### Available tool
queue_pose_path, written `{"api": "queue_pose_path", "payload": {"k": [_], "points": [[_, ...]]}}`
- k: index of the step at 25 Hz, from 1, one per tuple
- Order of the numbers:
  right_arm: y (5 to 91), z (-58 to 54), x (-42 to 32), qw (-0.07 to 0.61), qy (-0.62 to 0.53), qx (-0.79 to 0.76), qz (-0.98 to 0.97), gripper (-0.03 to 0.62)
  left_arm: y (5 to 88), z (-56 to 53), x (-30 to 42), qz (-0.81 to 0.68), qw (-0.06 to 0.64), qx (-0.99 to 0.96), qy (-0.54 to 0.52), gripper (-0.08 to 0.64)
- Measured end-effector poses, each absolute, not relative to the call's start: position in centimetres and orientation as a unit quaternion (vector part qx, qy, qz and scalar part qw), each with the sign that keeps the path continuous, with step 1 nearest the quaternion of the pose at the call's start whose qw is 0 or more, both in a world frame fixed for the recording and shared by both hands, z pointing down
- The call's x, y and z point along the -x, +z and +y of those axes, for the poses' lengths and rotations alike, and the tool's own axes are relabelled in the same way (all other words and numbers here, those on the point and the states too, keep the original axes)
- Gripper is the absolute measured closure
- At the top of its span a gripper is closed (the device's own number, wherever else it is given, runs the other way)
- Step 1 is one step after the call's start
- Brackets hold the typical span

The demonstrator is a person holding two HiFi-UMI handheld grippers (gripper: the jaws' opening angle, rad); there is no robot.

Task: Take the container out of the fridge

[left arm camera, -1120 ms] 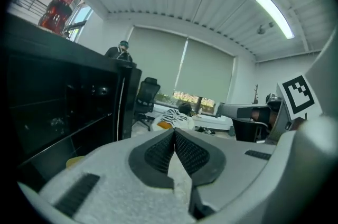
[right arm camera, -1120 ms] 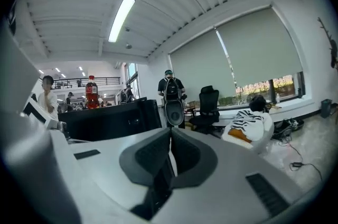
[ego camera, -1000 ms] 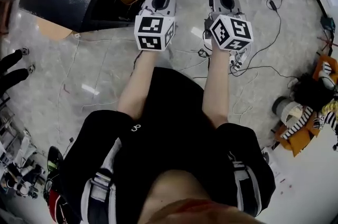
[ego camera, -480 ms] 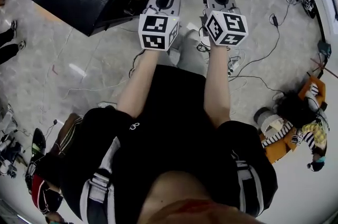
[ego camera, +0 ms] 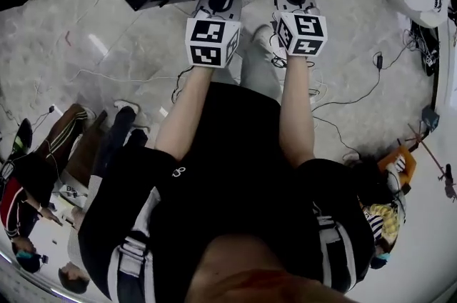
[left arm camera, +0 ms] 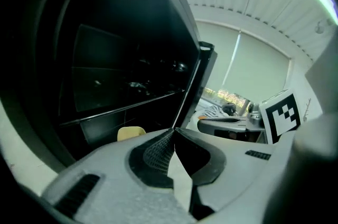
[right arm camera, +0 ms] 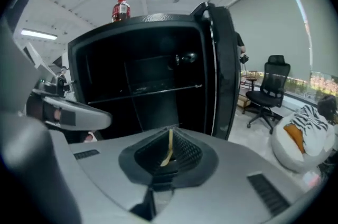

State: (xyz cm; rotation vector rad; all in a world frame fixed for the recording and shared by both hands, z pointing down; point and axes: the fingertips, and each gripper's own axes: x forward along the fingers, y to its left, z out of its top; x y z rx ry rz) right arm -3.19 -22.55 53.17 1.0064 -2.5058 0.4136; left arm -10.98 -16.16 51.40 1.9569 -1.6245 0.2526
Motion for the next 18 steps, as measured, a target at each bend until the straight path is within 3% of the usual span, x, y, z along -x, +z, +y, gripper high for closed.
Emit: {"api": "queue_pose_path", "payload": {"k": [12,14,18], "points": [[63.8,-19.8,12.3,0.363,0.003,-0.133,-0.922,0.574,53.8,-10.6,16.9,-0.690,0.305,-0.648,0.108,0.552],[65.6,-19.3,13.3,0.390,-0.025,-0.098,-0.915,0.496,54.1,-9.9,17.2,-0.694,0.306,-0.642,0.112,0.552],[68.8,-18.8,14.6,0.437,-0.090,-0.048,-0.894,0.491,54.3,-9.2,17.4,-0.698,0.305,-0.636,0.121,0.552]]}}
